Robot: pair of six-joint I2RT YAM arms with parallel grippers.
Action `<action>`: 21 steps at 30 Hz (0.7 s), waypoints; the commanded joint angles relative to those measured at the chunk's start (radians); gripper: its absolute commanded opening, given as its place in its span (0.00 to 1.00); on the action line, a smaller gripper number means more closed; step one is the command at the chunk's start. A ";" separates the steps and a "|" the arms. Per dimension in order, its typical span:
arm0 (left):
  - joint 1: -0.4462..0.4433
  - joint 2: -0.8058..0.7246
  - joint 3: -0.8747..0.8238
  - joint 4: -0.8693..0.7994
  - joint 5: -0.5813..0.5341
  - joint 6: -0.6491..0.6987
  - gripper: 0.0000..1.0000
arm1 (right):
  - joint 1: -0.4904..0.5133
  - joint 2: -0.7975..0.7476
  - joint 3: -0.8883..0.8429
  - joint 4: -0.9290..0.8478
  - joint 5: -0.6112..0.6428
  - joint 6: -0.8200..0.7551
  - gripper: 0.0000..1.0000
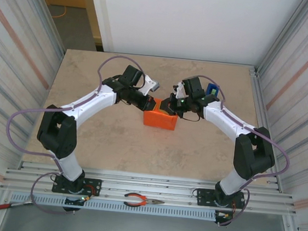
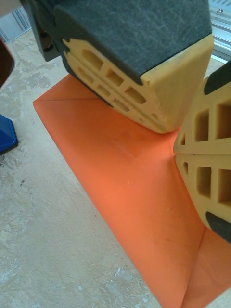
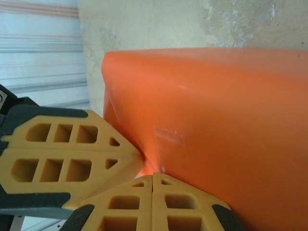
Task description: Wrap the gift box in paper
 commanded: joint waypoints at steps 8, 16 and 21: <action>-0.013 0.016 -0.045 -0.072 -0.037 0.017 0.00 | 0.038 -0.071 -0.075 -0.051 0.029 -0.008 0.00; -0.014 0.019 -0.046 -0.069 -0.034 0.017 0.00 | 0.045 -0.095 -0.118 -0.037 0.065 0.001 0.00; -0.013 0.018 -0.045 -0.070 -0.034 0.017 0.00 | 0.056 -0.093 -0.126 -0.026 0.082 0.008 0.00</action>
